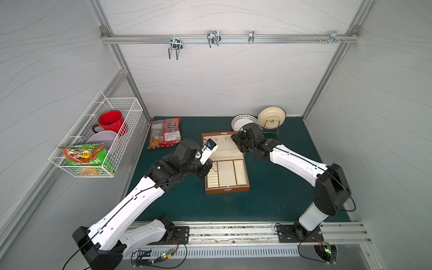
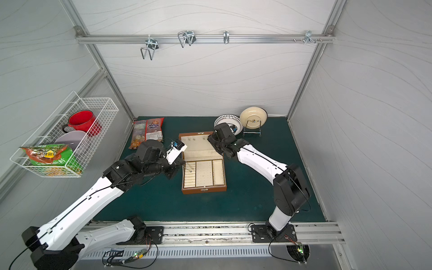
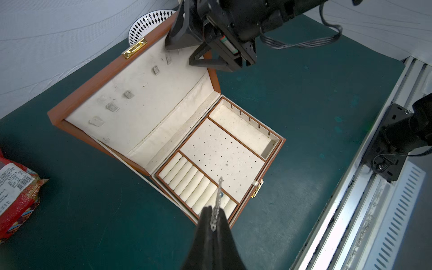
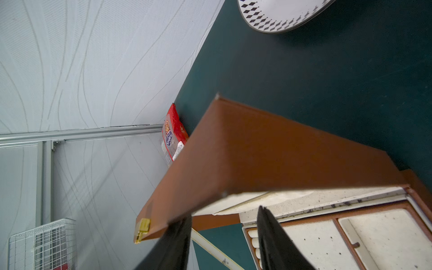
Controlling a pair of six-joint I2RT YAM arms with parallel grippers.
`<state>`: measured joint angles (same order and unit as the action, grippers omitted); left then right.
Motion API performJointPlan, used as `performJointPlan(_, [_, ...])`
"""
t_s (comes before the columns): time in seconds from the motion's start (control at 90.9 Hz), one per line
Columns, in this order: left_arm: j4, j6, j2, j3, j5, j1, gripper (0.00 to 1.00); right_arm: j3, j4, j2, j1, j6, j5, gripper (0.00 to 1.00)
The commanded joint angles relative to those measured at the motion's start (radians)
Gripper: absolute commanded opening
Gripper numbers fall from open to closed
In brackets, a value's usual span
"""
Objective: Put jewelry chain into jewelry box
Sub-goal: Open the fastener on the jewelry box.
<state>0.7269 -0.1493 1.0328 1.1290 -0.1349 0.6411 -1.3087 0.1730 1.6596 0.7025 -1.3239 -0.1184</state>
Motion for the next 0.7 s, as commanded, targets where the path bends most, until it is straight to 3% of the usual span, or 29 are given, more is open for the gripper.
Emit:
performJointPlan(0.0, [-0.059,0.012,-0.014,0.004,-0.030,-0.007,0.00,-0.024,0.001,0.019,0.006,-0.038,-0.051,0.50])
performJointPlan(0.693, [-0.064,0.013,-0.024,-0.003,-0.045,-0.006,0.00,0.018,-0.143,0.040,0.011,-0.092,-0.075,0.50])
